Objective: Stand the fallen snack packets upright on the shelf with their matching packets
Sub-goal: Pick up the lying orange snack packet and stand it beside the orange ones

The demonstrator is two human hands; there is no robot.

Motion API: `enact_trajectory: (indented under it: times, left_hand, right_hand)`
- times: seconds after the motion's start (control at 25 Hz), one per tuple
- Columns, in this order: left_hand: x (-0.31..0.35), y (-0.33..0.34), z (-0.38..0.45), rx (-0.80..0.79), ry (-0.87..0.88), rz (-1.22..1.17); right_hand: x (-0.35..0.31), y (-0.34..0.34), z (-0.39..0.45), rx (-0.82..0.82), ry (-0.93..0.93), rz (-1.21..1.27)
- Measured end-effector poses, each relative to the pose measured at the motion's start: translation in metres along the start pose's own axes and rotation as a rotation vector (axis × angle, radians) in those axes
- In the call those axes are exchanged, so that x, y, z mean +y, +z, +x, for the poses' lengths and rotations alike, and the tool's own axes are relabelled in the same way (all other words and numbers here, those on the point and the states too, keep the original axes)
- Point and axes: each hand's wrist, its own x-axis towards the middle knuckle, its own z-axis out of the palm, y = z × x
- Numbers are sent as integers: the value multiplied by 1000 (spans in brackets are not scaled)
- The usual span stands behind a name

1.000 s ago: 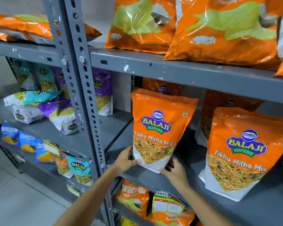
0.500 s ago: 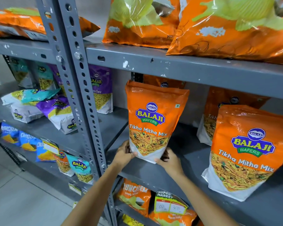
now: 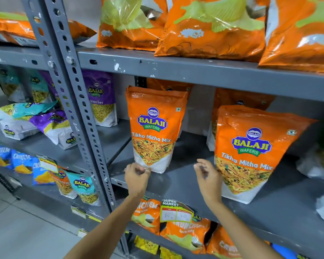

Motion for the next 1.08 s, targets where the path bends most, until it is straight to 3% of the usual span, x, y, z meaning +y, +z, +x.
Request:
enact_trajectory:
  times: [0.16, 0.32, 0.4, 0.56, 0.8, 0.92, 1.08]
  left_hand:
    - [23, 36, -29, -152, 45, -9]
    - [36, 89, -63, -400, -35, -83]
    - [41, 107, -77, -567, -75, -111]
    - [44, 131, -92, -848, -15, -22]
    - [24, 153, -95, -786, -6, 156]
    - [35, 147, -88, -762, -37, 60]
    - [40, 144, -83, -732, -108, -51]
  right_hand:
    - [7, -45, -11, 184, -115, -84]
    - [28, -102, -19, 350, -35, -126]
    - [46, -116, -17, 342, 73, -73]
    - [72, -122, -19, 145, 205, -1]
    - [86, -128, -16, -44, 306, 52]
    - [90, -122, -11, -138, 331, -40]
    - [92, -113, -6, -142, 325, -120]
